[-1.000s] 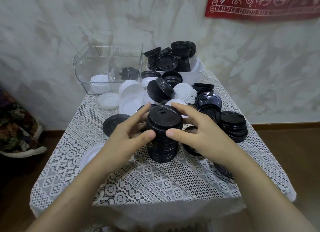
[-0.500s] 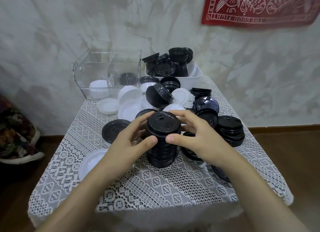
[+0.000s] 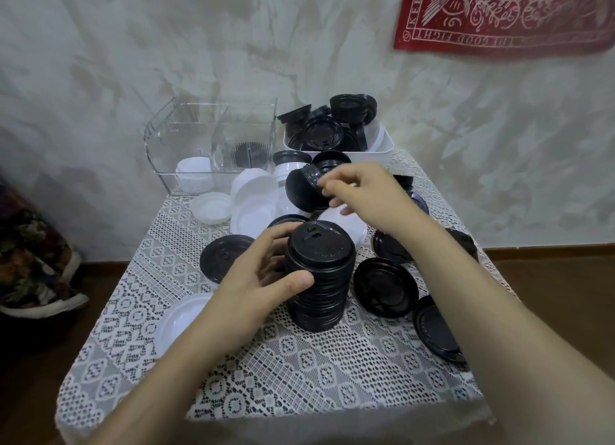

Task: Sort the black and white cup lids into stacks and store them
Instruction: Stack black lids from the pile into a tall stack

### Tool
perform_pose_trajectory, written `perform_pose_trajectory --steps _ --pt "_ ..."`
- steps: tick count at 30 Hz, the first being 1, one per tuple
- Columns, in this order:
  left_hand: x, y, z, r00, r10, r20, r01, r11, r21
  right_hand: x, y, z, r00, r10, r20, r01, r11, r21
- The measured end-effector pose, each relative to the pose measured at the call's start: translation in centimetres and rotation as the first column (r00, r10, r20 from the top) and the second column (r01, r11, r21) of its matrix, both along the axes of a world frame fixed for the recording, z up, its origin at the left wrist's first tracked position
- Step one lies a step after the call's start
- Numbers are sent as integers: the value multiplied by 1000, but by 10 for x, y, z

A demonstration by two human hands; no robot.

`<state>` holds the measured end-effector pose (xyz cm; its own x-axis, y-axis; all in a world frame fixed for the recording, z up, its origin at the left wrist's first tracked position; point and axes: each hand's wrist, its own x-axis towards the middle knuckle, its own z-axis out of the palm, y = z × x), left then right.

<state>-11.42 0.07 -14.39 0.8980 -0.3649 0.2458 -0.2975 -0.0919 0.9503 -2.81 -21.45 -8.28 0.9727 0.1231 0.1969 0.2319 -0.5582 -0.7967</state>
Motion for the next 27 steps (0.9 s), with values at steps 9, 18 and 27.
perform_pose_trajectory --steps 9,18,27 --pt "5 -1 -2 999 -1 -48 0 1000 -22 104 45 13 990 -9 140 81 851 -519" --pt "5 2 -5 999 -13 -48 13 1000 2 136 48 -3 997 -78 6 68 824 -562" --pt "2 1 -5 1000 -5 -12 6 1000 17 71 12 26 995 59 -86 -29 948 316"
